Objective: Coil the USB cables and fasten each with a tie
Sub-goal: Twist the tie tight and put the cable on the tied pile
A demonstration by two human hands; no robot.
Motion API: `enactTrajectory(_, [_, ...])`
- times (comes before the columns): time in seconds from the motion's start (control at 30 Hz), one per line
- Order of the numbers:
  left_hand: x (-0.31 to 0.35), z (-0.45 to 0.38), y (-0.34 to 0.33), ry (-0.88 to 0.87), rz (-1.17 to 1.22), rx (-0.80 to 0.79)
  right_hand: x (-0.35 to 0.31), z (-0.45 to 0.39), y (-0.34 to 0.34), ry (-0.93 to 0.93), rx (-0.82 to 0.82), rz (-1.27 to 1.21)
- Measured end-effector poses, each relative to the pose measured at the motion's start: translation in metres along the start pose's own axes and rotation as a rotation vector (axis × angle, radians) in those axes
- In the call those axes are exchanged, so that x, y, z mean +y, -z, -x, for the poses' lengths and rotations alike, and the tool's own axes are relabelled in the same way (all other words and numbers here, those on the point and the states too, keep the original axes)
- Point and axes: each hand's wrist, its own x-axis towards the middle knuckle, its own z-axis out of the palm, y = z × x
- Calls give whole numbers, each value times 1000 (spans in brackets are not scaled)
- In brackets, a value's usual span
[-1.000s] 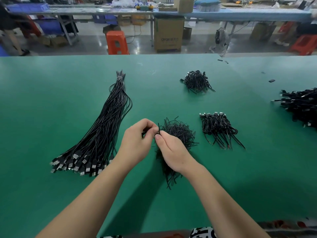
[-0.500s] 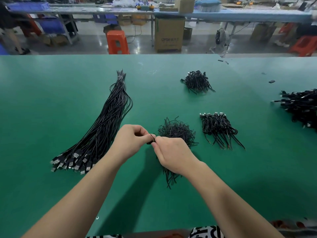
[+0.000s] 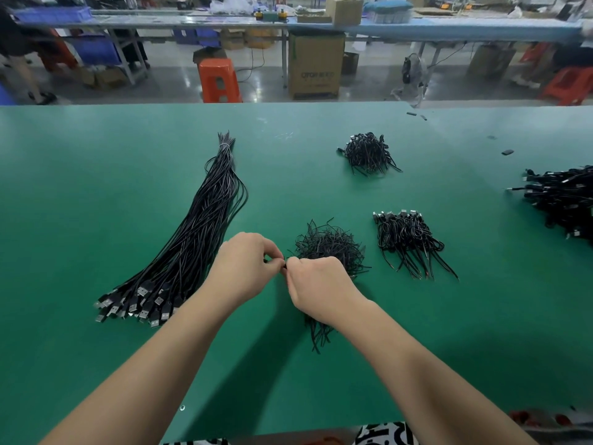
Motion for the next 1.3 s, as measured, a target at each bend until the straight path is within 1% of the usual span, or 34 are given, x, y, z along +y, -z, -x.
enactTrajectory(0.13, [5, 3, -11, -89, -270, 133, -3, -1, -5, -13, 6, -10])
enactTrajectory(0.27, [4, 5, -26, -126, -392, 165, -5, 3, -14, -71, -12, -36])
enactTrajectory(0.3, [3, 5, -29, -140, -407, 163, -6, 3, -17, -97, -37, -63])
enactTrajectory(0.33, [4, 6, -30, -156, -419, 164, -6, 2, -18, -139, -111, -137])
enactTrajectory(0.4, [5, 9, -28, -214, -438, 191, -4, -2, -15, -271, -285, -397])
enactTrajectory(0.47, [3, 10, -27, -322, -428, 257, 1, -7, -10, -415, -396, -785])
enactTrajectory(0.53, [-2, 8, -26, -402, -368, 342, 12, -10, -3, -535, -458, -1319])
enactTrajectory(0.57, [-5, 7, -25, -425, -321, 383, 18, -10, 0, -568, -479, -1565])
enactTrajectory(0.6, [-7, 7, -24, -440, -271, 409, 24, -10, 3, -597, -488, -1752])
enactTrajectory(0.63, [-10, 6, -24, -453, -224, 438, 28, -9, 4, -629, -488, -1876])
enactTrajectory(0.67, [-11, 6, -24, -472, -193, 450, 32, -10, 5, -661, -480, -1944])
enactTrajectory(0.77, [-11, 9, -24, -504, -133, 475, 31, -11, 2, -695, -456, -1994])
enactTrajectory(0.9, [-9, 10, -25, -503, -103, 451, 27, -11, 2, -739, -438, -2030])
enactTrajectory(1.07, [-10, 13, -24, -415, -40, 390, 27, -11, -1, -799, -368, -1985])
enactTrajectory(1.2, [-9, 12, -22, -435, -28, 384, 25, -11, -2, -805, -382, -1982])
enactTrajectory(1.3, [-13, 12, -20, -506, -55, 370, 28, -11, -3, -826, -427, -1971])
